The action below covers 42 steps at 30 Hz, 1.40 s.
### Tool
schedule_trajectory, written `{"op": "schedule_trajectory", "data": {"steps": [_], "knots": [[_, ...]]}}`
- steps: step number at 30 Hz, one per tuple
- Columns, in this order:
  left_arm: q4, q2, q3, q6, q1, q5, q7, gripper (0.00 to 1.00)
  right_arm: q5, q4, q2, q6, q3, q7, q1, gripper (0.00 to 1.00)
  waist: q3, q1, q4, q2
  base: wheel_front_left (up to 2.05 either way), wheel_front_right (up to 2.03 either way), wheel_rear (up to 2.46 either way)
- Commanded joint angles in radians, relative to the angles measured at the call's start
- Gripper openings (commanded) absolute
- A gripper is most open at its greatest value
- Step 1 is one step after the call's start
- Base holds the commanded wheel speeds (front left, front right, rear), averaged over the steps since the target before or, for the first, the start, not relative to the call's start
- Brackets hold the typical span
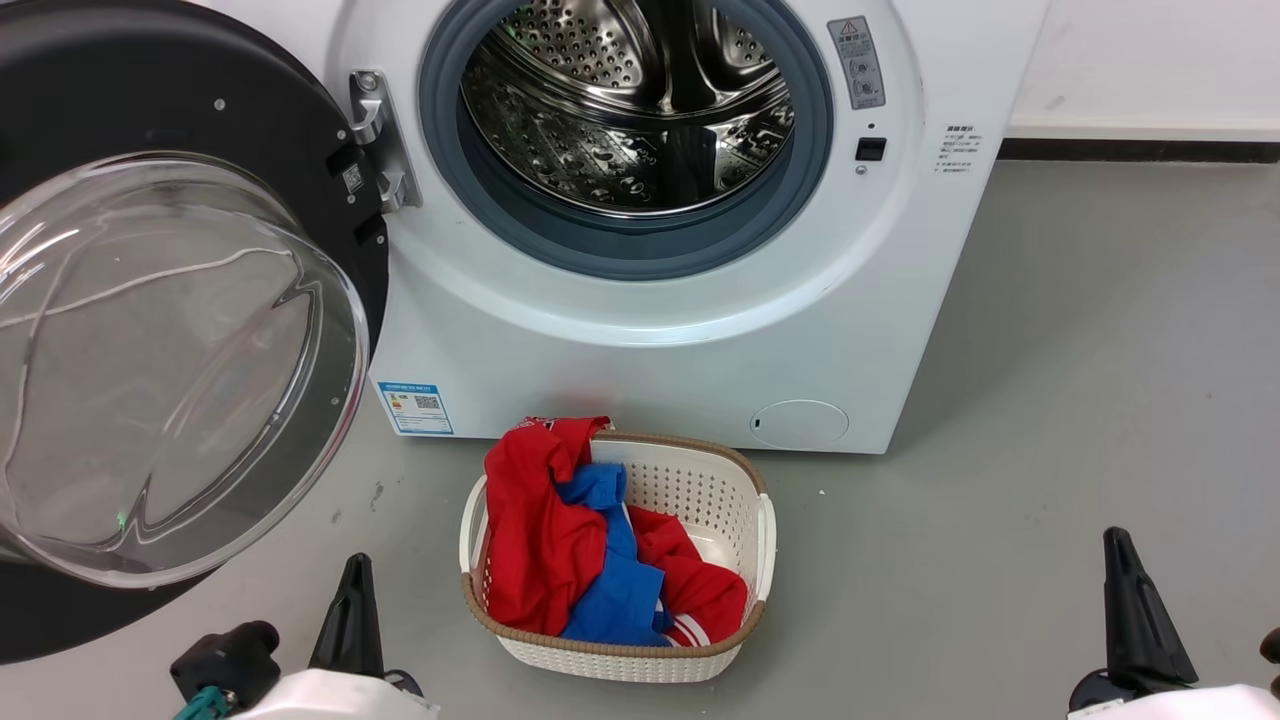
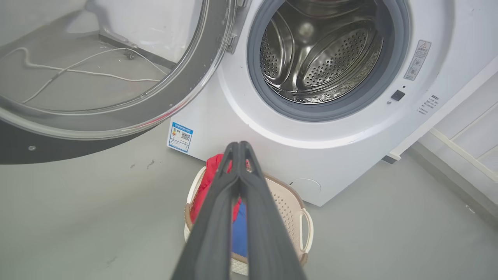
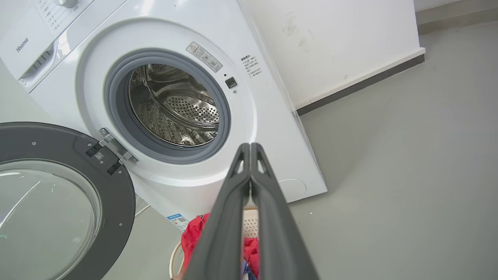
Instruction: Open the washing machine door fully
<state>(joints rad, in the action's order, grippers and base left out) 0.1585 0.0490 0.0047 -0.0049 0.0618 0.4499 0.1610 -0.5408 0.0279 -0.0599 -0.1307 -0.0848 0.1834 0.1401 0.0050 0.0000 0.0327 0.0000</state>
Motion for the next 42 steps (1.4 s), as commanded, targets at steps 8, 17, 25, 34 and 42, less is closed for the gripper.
{"op": "schedule_trajectory", "data": {"steps": [8, 17, 25, 34, 42], "knots": [[0.001, 0.001, 0.018, -0.019, -0.046, 0.164, -0.036, 0.00, -0.163, 0.018, -0.015, 0.000, 0.007, -0.031, -0.054, 0.00, 0.000, 0.0000, -0.003, 0.0000, 0.00, 0.00, 0.00], [0.012, 0.002, 0.030, -0.034, -0.064, 0.301, -0.069, 0.00, -0.295, 0.045, -0.019, 0.000, 0.011, -0.060, -0.081, 0.00, 0.000, 0.0000, -0.006, 0.0000, 0.00, 0.00, 0.00], [0.022, 0.002, 0.041, -0.046, -0.080, 0.412, -0.096, 0.00, -0.401, 0.066, -0.020, 0.000, 0.013, -0.086, -0.104, 0.00, 0.000, 0.0000, -0.008, 0.0000, 0.00, 0.00, 0.00], [0.031, 0.002, 0.052, -0.059, -0.095, 0.527, -0.123, 0.00, -0.510, 0.089, -0.022, 0.000, 0.014, -0.113, -0.126, 0.00, -0.001, 0.0000, -0.011, 0.0000, 0.00, 0.00, 0.00], [0.041, 0.002, 0.062, -0.070, -0.109, 0.632, -0.150, 0.00, -0.609, 0.110, -0.022, 0.000, 0.014, -0.138, -0.148, 0.00, -0.001, 0.0000, -0.014, 0.0000, 0.00, 0.00, 0.00]]}}
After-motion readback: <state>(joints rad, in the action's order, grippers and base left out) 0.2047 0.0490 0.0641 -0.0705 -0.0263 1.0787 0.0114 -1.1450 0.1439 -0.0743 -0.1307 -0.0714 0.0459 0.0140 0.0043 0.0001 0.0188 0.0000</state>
